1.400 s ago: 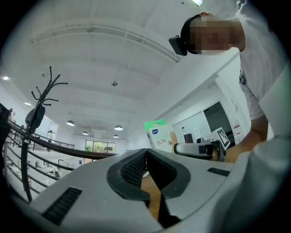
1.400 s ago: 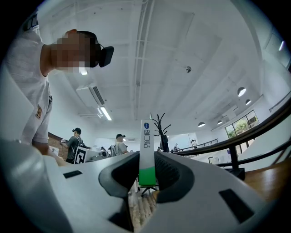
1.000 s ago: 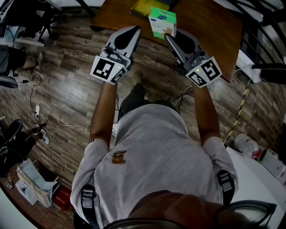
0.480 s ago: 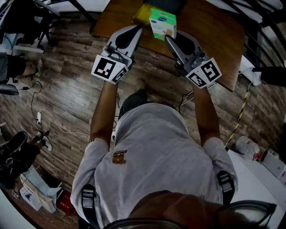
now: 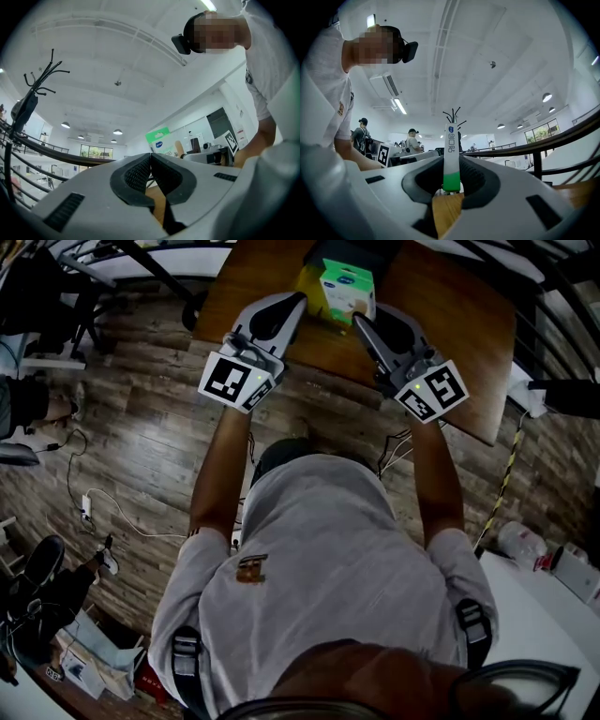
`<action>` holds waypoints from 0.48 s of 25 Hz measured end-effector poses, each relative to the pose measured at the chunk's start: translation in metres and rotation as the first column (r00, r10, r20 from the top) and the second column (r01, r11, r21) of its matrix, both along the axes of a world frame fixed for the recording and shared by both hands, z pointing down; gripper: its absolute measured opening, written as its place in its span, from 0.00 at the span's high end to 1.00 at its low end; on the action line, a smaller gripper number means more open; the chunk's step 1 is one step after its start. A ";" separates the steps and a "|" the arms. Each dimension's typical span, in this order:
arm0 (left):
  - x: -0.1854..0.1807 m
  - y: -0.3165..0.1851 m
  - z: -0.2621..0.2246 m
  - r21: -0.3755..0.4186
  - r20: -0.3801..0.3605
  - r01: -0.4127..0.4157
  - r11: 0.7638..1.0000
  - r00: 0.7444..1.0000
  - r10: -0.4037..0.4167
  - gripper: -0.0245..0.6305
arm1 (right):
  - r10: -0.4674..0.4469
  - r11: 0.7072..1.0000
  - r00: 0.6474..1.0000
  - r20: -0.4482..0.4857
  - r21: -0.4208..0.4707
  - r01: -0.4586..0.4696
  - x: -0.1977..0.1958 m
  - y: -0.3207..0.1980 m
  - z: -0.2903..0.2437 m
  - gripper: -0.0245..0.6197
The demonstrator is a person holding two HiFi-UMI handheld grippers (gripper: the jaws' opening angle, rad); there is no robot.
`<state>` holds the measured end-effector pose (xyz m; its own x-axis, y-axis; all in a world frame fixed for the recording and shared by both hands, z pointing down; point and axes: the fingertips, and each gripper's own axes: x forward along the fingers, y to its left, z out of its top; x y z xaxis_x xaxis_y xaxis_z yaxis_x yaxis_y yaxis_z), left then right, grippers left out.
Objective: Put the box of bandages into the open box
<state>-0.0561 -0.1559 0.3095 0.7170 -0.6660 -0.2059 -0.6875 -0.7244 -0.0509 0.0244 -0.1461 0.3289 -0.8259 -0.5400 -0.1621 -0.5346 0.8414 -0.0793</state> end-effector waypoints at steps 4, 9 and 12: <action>-0.018 -0.031 0.008 -0.002 0.005 -0.023 1.000 1.000 0.023 0.93 | 0.029 0.999 0.998 -0.060 -0.025 -0.030 -0.020 -0.031 0.017 0.80; -0.033 -0.064 0.021 -0.015 0.009 -0.048 0.999 0.999 0.048 0.93 | 0.062 0.995 0.992 -0.114 -0.068 -0.070 -0.034 -0.063 0.039 0.80; -0.037 -0.080 0.027 -0.022 0.012 -0.063 0.998 0.998 0.064 0.93 | 0.084 0.992 0.985 -0.150 -0.083 -0.098 -0.035 -0.081 0.049 0.80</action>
